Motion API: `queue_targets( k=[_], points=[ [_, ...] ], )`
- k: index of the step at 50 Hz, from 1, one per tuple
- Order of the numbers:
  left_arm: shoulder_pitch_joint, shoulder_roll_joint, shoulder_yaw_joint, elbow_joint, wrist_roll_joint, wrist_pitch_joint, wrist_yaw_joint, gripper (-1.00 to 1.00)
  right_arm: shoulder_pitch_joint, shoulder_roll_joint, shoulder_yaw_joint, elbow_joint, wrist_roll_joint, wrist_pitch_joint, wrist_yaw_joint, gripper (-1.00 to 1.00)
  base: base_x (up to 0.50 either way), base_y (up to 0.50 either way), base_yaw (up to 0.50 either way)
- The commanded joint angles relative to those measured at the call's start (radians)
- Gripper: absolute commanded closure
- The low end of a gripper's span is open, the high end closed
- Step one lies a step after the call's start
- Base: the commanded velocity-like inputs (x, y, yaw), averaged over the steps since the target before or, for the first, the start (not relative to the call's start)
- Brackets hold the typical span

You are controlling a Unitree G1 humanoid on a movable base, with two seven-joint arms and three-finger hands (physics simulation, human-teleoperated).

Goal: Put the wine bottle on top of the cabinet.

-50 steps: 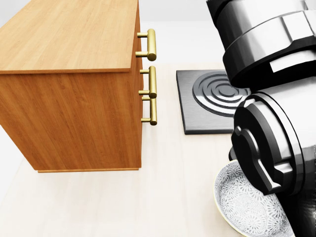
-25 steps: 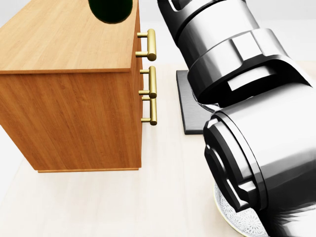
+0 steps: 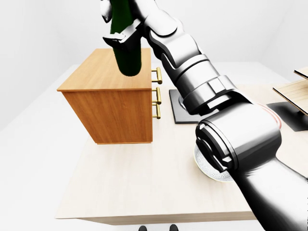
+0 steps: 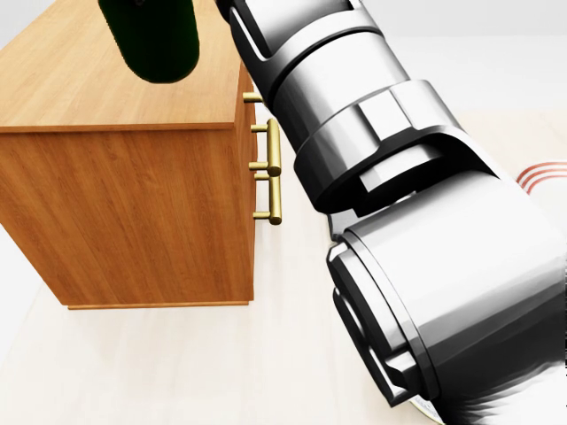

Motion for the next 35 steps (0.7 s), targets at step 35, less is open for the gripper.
queue_targets(
  k=[35],
  points=[
    [-0.002, -0.005, -0.007, 0.000, 0.012, 0.000, -0.006, -1.00, 0.060, 0.011, -0.028, 0.010, -0.051, 0.000, -0.058, 0.95, 0.00, 0.00, 0.00]
  ],
)
